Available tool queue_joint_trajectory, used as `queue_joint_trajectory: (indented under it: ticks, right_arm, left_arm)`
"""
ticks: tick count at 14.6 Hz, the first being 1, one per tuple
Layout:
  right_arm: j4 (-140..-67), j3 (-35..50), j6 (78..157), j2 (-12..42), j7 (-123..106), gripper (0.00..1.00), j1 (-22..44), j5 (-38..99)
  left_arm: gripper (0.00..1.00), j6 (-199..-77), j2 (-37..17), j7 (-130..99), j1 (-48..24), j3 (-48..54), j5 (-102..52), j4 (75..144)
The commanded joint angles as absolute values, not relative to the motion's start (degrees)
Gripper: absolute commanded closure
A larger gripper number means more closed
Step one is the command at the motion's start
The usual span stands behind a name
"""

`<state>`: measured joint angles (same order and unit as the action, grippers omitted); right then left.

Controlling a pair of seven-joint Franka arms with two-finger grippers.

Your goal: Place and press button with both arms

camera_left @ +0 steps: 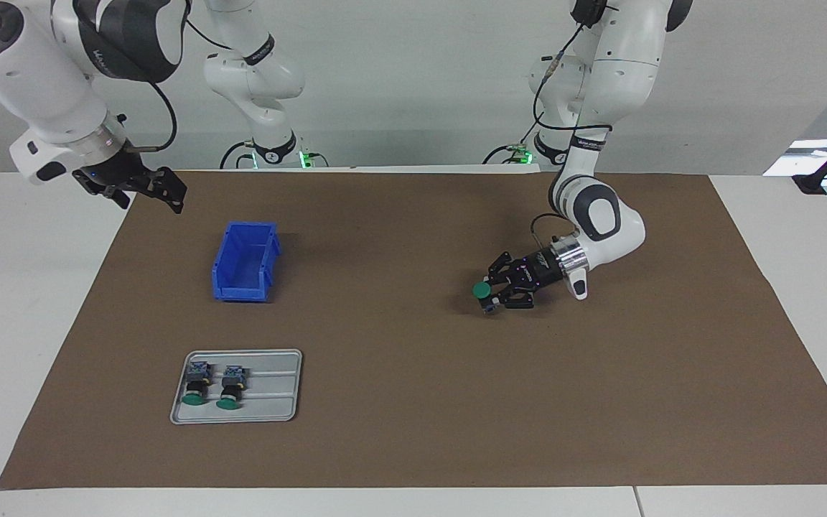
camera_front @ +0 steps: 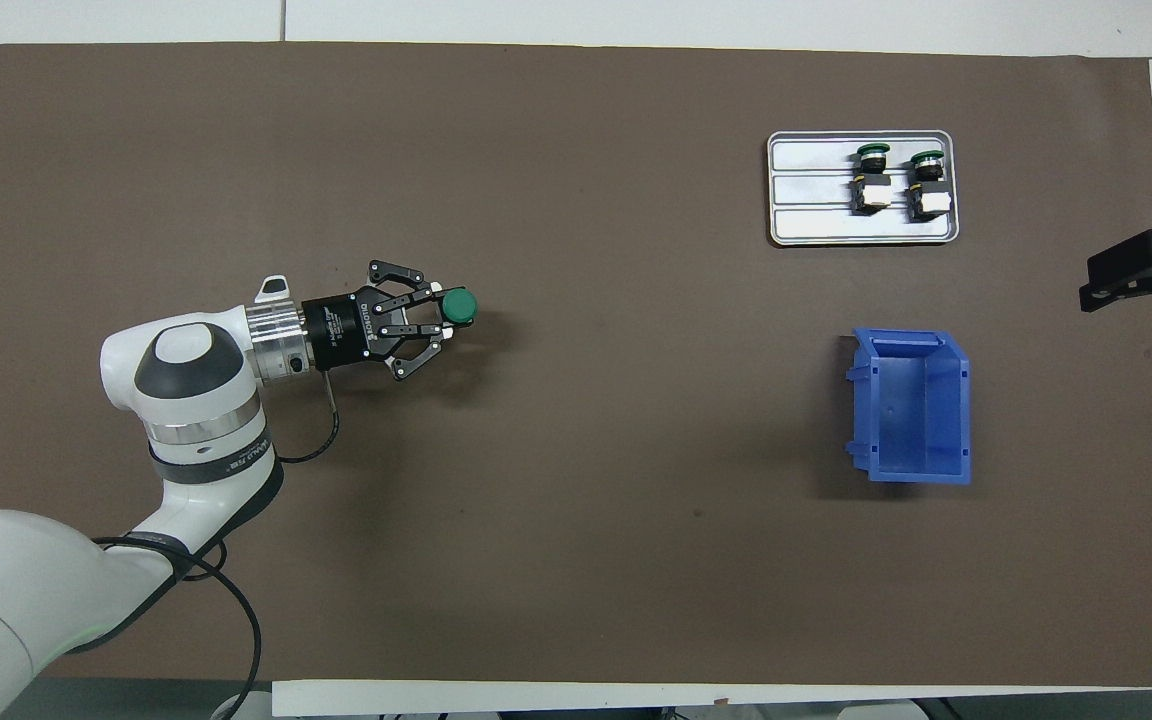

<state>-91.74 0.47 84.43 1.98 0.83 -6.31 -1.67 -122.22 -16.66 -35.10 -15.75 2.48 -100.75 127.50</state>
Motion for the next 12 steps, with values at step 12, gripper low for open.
queue_joint_trajectory:
  ticks: [12]
  right_arm:
    - [-93.25, 0.09, 84.38, 0.70, -0.26, 0.01, -6.15, -1.32]
  left_arm:
    - [0.97, -117.61, -19.78, -27.16, -15.38, 2.64, -106.26, 128.23]
